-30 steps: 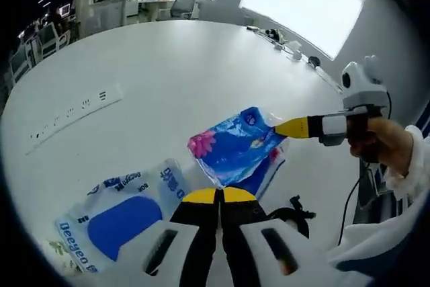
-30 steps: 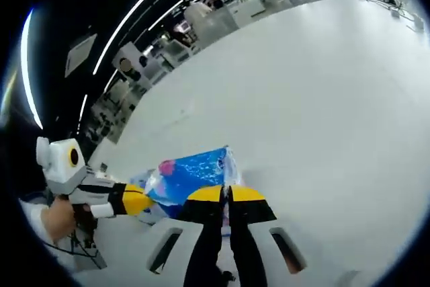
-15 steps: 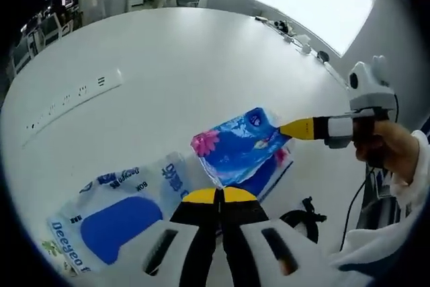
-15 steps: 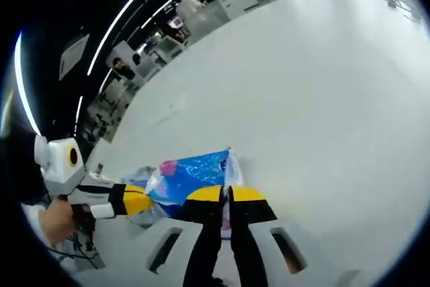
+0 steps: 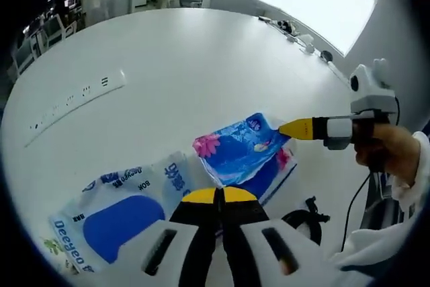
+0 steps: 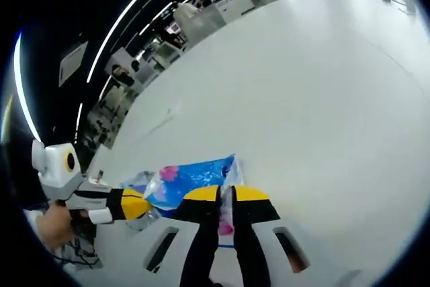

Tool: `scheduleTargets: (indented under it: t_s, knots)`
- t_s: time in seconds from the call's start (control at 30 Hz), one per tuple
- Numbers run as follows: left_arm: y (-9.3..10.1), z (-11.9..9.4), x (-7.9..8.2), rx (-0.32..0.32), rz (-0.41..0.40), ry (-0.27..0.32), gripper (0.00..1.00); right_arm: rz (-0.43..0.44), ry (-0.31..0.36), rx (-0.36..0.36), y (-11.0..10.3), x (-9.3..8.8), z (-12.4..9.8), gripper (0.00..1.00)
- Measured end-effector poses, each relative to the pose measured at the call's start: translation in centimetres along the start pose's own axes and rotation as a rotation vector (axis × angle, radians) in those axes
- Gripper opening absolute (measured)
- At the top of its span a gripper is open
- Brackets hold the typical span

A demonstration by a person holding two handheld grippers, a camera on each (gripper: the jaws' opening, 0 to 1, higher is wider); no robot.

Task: Arrange the tabletop items into an orderly group along one side of the table until the central work area is clear of visible clutter.

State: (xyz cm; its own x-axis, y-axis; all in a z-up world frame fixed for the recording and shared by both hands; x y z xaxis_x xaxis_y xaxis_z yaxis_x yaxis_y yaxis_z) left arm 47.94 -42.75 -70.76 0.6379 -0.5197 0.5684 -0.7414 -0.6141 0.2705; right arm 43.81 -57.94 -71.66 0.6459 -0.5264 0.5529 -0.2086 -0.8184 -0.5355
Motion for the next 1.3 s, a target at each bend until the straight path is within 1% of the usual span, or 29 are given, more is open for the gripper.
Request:
scheduleTargets:
  t_s: [0.1,0.2,0.27,0.37,0.43,0.5,0.57,0.6,0.67,0.73,0.77,0.8,0.83,0.9,0.93,1.0,1.07,1.1,1.13,1.17,1.2,1.23,1.27,1.3]
  knots:
    - [-0.1,-0.1,0.2,0.011,0.01,0.014,0.0,-0.019,0.006,-0.004,0.1,0.1,-0.1,0.05]
    - [-0.1,-0.4,0.5,0.015,0.014,0.031,0.02,-0.036,0.014,-0.012,0.3,0.1,-0.2,0.11]
    - [-0.2,-0.5,0.7,0.025,0.022,0.042,0.07,-0.037,0.014,-0.009,0.4,0.1,-0.2,0.14]
    - [-0.3,-0.6,0.9,0.037,0.035,0.059,0.17,-0.038,0.03,-0.003,0.5,0.1,-0.6,0.16]
    - [-0.2,-1.0,1.0,0.042,0.036,0.071,0.2,-0.048,0.038,0.018,0.4,0.1,-0.7,0.19]
    - [0.2,-1.5,1.0,0.039,0.036,0.085,0.21,-0.057,0.044,0.044,0.1,0.1,-0.6,0.24]
    - [0.5,-1.9,1.0,0.034,0.036,0.102,0.24,-0.079,0.031,0.072,-0.2,-0.2,-0.5,0.29]
    - [0.8,-2.3,1.0,0.03,0.036,0.114,0.26,-0.108,0.034,0.089,-0.4,-0.2,-0.5,0.31]
    - [1.0,-2.7,1.0,0.026,0.031,0.14,0.31,-0.145,0.046,0.091,-0.7,-0.2,-0.5,0.37]
    - [1.4,-3.5,1.2,0.016,0.024,0.19,0.39,-0.168,0.055,0.091,-1.0,-0.2,-0.7,0.45]
    - [1.5,-3.8,1.2,0.015,0.018,0.205,0.43,-0.194,0.06,0.095,-1.2,-0.1,-0.9,0.49]
    - [1.6,-4.3,0.9,0.019,0.012,0.202,0.49,-0.229,0.06,0.102,-1.4,-0.2,-1.0,0.54]
    - [1.8,-4.7,0.7,0.007,0.019,0.219,0.54,-0.25,0.056,0.113,-1.6,-0.3,-1.0,0.61]
    - [2.1,-5.3,0.6,-0.006,0.039,0.254,0.66,-0.286,0.059,0.12,-2.0,-0.4,-1.3,0.71]
    - [2.0,-5.6,0.3,0.004,0.046,0.259,0.71,-0.298,0.067,0.122,-2.2,-0.5,-1.4,0.75]
    - [1.8,-6.2,0.0,0.024,0.038,0.278,0.8,-0.311,0.075,0.124,-2.4,-0.6,-1.8,0.79]
    - [1.5,-7.0,-0.2,0.031,-0.011,0.317,0.84,-0.323,0.076,0.127,-2.6,-0.8,-2.2,0.83]
    - [1.4,-7.3,-0.2,0.03,-0.033,0.339,0.87,-0.326,0.085,0.134,-2.9,-0.9,-2.5,0.87]
    - [1.3,-7.9,-0.2,0.034,-0.062,0.378,0.89,-0.329,0.099,0.142,-3.1,-0.8,-2.8,0.91]
    - [1.2,-8.3,-0.3,0.03,-0.082,0.401,0.92,-0.332,0.111,0.16,-3.6,-0.9,-3.1,0.94]
    - [1.1,-8.7,-0.5,0.025,-0.107,0.422,0.96,-0.329,0.114,0.172,-3.8,-1.0,-3.3,1.0]
    - [0.9,-8.9,-0.7,0.033,-0.115,0.425,0.99,-0.343,0.114,0.209,-4.4,-1.2,-3.8,0.99]
    - [0.7,-9.3,-1.1,0.046,-0.118,0.431,1.0,-0.353,0.123,0.206,-4.5,-1.2,-4.0,1.0]
    - [0.5,-9.6,-1.3,0.052,-0.116,0.434,1.0,-0.364,0.105,0.212,-4.8,-1.6,-4.3,1.0]
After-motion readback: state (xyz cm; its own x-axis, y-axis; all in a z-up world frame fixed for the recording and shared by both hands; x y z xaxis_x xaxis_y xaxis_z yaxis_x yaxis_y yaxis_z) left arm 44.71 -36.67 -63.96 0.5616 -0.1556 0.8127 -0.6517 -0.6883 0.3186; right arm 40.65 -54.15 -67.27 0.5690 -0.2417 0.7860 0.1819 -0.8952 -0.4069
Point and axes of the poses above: the point that each gripper's makers call its tool centre point, and the gripper's own axes: z roughly forward along the fingers, y roughly to its right, x roughly out of its top, the point moved 4 cm from there along -z, roughly backward along the fingers, and after that the axes turned 1 degree about -x, right-handed, at the moved point
